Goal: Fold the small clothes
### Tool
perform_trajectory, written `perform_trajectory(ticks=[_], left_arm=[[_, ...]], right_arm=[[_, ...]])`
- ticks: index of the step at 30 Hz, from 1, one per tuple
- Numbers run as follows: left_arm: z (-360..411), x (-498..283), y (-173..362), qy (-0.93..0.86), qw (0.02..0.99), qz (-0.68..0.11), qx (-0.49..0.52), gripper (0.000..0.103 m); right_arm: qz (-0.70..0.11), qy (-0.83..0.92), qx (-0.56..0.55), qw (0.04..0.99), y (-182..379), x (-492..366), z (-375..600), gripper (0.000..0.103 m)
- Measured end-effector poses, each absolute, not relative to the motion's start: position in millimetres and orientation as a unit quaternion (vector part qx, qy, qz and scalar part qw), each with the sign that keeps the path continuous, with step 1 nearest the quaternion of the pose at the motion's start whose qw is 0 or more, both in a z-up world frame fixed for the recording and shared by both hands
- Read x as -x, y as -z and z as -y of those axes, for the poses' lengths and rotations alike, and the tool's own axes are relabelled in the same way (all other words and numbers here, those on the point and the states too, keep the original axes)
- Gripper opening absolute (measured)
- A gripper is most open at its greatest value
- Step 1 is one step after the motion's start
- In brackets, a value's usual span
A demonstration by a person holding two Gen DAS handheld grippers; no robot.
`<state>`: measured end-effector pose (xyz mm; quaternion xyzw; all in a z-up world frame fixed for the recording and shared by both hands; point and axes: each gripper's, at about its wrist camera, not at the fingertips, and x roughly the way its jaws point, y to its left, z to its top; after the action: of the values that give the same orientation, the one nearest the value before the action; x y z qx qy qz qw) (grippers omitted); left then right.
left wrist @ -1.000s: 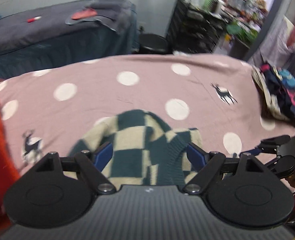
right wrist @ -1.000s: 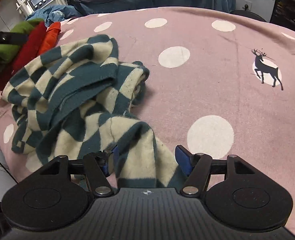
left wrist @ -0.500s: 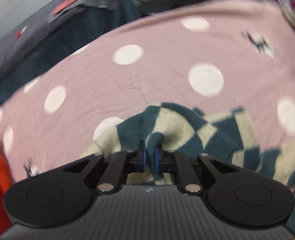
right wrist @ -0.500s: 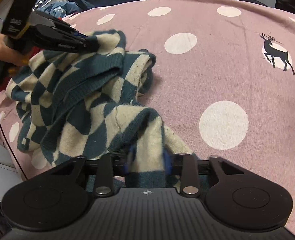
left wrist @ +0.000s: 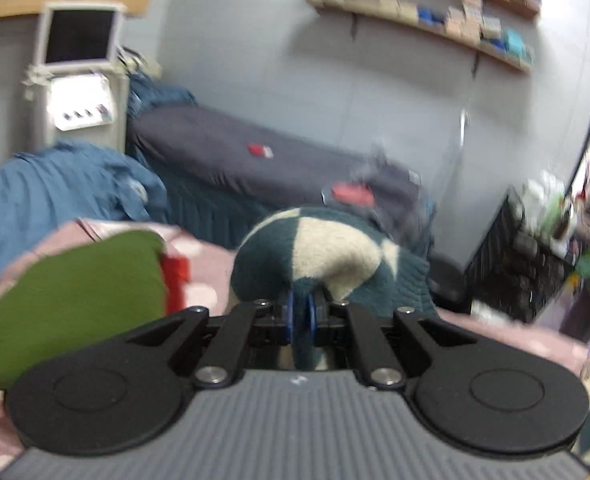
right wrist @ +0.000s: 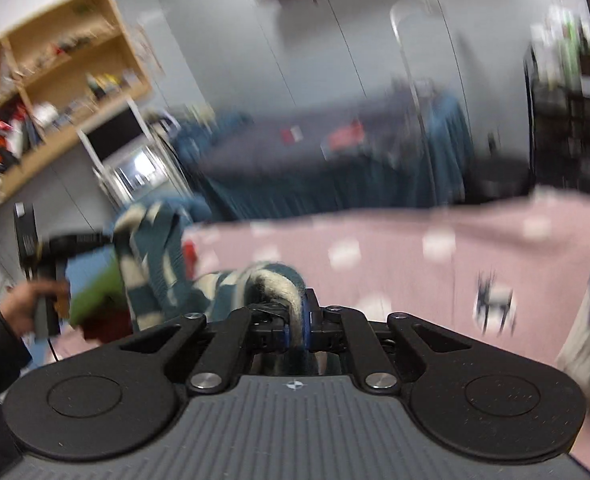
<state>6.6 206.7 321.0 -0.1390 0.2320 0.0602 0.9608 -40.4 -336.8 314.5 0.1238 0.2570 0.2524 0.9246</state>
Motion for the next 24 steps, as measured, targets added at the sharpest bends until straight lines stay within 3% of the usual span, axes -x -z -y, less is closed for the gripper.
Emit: perform_trajectory(ticks=[5,8,11,13,14,15,17,21,24], left_arm=[[-205,51,-366,-0.079,0.972,-0.139,0.172,0.006],[-192,75,-399,-0.078,0.982,-0.078,0.150,0.001],[-184,81,-428,-0.051,0.986,-0.057,0.149,0.001],[-178,70,-428,-0.022,0.986,-0.085,0.143,0.008],[-175,58,-421,-0.001,0.983,-0.109,0.147,0.020],[-170,45,-409,0.023,0.979,-0.137,0.152,0.045],[-158,13,-378,0.112,0.959,-0.215,0.149,0.067],[-115,-31,-298,0.251,0.893,-0.365,0.082,0.074],[-80,-34,-240,0.335,0.834,-0.437,-0.022,0.074]], right_arm=[[-0.188,-0.285,-0.119,0.932,-373,63,347,0.011],[-0.144,-0.316,-0.129,0.929,-405,74,353,0.011],[-0.111,-0.331,-0.137,0.927,-433,80,362,0.011],[-0.092,-0.339,-0.126,0.928,-443,81,363,0.011],[-0.090,-0.334,-0.111,0.932,-444,80,361,0.011],[-0.102,-0.323,-0.104,0.935,-441,74,359,0.011],[-0.142,-0.300,-0.104,0.937,-425,60,356,0.011],[-0.213,-0.260,-0.112,0.935,-379,52,360,0.011],[-0.241,-0.223,-0.137,0.935,-352,53,370,0.011]])
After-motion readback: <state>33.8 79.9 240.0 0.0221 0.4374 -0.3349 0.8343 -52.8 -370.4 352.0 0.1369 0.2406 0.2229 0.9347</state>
